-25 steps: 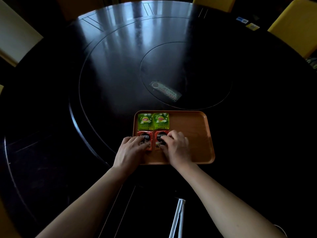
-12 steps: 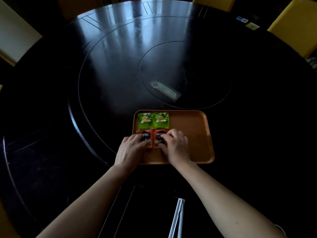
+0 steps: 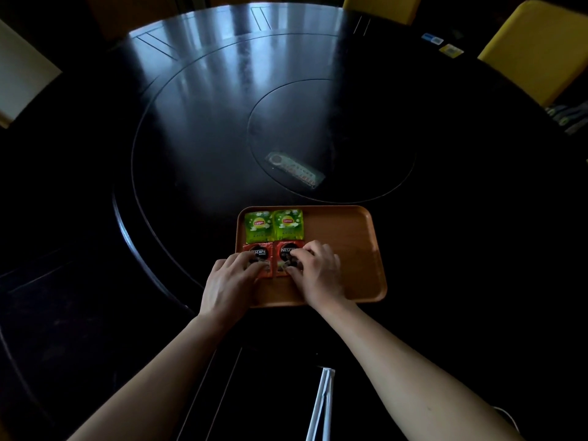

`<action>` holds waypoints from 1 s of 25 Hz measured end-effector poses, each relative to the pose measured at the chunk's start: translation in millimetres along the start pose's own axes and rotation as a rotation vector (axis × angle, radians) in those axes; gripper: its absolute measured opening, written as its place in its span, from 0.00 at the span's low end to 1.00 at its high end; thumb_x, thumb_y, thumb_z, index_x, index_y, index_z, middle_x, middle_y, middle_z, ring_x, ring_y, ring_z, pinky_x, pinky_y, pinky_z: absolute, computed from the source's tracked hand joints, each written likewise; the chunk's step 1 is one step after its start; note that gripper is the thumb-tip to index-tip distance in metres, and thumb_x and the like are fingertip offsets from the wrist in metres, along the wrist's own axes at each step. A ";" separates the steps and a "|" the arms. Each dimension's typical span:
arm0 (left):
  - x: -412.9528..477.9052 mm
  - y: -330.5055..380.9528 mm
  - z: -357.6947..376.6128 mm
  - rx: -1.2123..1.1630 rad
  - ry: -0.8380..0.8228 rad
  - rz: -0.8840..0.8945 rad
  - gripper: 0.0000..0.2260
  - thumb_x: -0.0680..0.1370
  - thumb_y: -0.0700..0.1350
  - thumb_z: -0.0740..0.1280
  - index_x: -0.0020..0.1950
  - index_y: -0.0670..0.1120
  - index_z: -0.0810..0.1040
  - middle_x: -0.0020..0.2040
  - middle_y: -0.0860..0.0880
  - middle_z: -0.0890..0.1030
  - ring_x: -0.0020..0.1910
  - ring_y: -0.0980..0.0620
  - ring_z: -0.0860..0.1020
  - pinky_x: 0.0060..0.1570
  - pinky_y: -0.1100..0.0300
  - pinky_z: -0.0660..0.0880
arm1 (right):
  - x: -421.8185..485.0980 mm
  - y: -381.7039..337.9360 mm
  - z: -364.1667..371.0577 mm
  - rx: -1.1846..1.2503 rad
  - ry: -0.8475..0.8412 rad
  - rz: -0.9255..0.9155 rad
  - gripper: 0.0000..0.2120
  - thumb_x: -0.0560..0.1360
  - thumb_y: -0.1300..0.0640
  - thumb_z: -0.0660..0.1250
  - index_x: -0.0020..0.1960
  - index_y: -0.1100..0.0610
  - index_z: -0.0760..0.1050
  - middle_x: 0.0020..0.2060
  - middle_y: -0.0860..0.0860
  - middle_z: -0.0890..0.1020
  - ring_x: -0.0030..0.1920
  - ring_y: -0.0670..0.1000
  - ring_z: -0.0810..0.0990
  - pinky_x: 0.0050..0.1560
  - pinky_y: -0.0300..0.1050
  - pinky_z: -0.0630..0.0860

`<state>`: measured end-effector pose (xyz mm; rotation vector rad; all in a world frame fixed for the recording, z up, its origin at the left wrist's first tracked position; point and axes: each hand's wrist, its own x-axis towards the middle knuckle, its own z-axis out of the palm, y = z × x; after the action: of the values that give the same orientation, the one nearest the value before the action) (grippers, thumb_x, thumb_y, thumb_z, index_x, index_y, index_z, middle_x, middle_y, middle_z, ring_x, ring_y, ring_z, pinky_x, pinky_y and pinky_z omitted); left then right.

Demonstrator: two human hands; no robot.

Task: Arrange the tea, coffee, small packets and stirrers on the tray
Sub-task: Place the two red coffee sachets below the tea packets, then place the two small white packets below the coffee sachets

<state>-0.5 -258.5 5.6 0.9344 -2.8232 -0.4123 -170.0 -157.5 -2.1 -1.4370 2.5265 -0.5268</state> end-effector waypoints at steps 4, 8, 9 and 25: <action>-8.8 4.5 -3.0 0.001 0.021 -0.002 0.15 0.72 0.47 0.74 0.58 0.52 0.81 0.56 0.47 0.81 0.56 0.42 0.79 0.51 0.47 0.75 | -5.9 2.6 -4.5 0.044 -0.016 0.020 0.14 0.74 0.52 0.70 0.58 0.52 0.78 0.52 0.52 0.77 0.54 0.56 0.73 0.48 0.49 0.66; -29.7 21.3 -15.2 -0.022 0.056 -0.011 0.13 0.73 0.45 0.72 0.57 0.50 0.81 0.55 0.47 0.81 0.52 0.41 0.79 0.49 0.47 0.75 | -24.7 3.0 -24.1 0.073 -0.017 0.013 0.13 0.74 0.51 0.69 0.57 0.53 0.79 0.52 0.53 0.77 0.54 0.57 0.73 0.51 0.51 0.69; -39.5 26.5 -16.7 -0.039 0.082 -0.007 0.12 0.74 0.45 0.71 0.56 0.49 0.81 0.53 0.47 0.81 0.51 0.41 0.78 0.48 0.47 0.75 | -32.2 4.7 -29.9 0.084 -0.011 0.013 0.13 0.74 0.51 0.69 0.57 0.53 0.79 0.52 0.54 0.78 0.54 0.58 0.74 0.51 0.51 0.70; -219.3 143.7 44.7 -0.345 -0.385 -0.178 0.07 0.73 0.53 0.71 0.46 0.51 0.78 0.43 0.54 0.77 0.41 0.54 0.77 0.39 0.56 0.76 | -311.2 66.9 -20.7 0.347 -0.392 0.257 0.14 0.71 0.48 0.72 0.55 0.49 0.80 0.44 0.44 0.78 0.42 0.45 0.77 0.47 0.43 0.77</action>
<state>83.8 -6.4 -3.8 1.1307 -2.8491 -1.1747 -70.1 145.3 -13.2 -0.9645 2.1362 -0.5420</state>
